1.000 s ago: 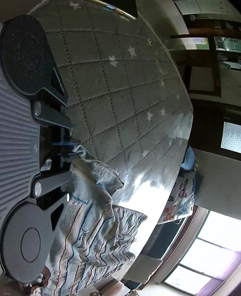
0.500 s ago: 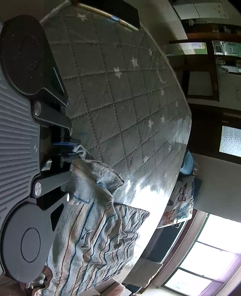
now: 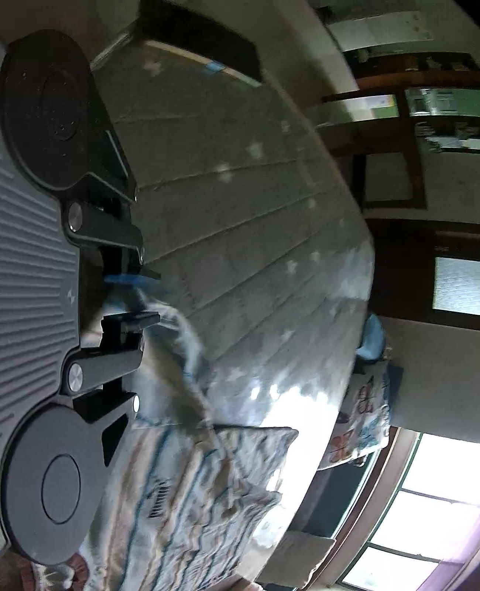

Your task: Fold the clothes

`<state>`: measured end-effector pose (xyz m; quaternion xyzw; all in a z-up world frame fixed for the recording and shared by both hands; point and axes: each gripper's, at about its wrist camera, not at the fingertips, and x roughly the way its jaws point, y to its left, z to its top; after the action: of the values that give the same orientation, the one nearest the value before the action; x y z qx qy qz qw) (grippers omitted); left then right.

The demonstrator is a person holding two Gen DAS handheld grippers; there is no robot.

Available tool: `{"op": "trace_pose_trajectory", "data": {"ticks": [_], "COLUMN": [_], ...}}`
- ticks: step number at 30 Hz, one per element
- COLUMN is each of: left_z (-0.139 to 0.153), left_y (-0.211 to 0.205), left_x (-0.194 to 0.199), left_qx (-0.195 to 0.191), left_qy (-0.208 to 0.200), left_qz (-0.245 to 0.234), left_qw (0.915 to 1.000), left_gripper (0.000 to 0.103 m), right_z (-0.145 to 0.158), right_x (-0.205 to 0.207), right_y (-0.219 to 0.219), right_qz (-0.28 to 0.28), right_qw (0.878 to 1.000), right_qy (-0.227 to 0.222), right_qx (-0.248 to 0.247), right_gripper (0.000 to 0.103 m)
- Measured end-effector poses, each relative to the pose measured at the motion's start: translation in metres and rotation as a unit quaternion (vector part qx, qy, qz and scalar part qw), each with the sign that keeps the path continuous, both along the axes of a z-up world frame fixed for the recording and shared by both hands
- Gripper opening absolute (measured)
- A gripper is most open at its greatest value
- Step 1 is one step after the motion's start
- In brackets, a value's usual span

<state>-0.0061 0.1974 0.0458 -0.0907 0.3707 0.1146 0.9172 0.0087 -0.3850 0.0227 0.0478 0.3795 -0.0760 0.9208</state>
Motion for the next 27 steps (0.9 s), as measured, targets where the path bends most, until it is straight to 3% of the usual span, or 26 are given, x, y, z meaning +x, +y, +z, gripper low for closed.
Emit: {"op": "trace_pose_trajectory", "data": {"ticks": [7,14,19,27], "left_z": [0.022,0.02,0.011,-0.015], "left_y": [-0.026,-0.06,-0.076,-0.101], "left_x": [0.048,0.131,0.193,0.272], "left_qx": [0.027,0.033,0.036,0.046], "left_qy": [-0.021,-0.015,-0.008,0.002], "left_qz": [-0.055,-0.097,-0.115,-0.146], "left_qw": [0.9979,0.9946,0.9927,0.9882], "left_gripper": [0.045,0.047,0.047,0.047], "right_z": [0.019,0.021,0.015,-0.005], "right_x": [0.042,0.111,0.166,0.246], "right_y": [0.005,0.027,0.036,0.056], "right_qz": [0.052,0.11,0.125,0.139], "right_qw": [0.998,0.993,0.991,0.989], "right_qy": [-0.001,0.011,0.023,0.027], "right_qx": [0.019,0.029,0.046,0.032], "right_gripper": [0.02,0.023,0.024,0.025]}}
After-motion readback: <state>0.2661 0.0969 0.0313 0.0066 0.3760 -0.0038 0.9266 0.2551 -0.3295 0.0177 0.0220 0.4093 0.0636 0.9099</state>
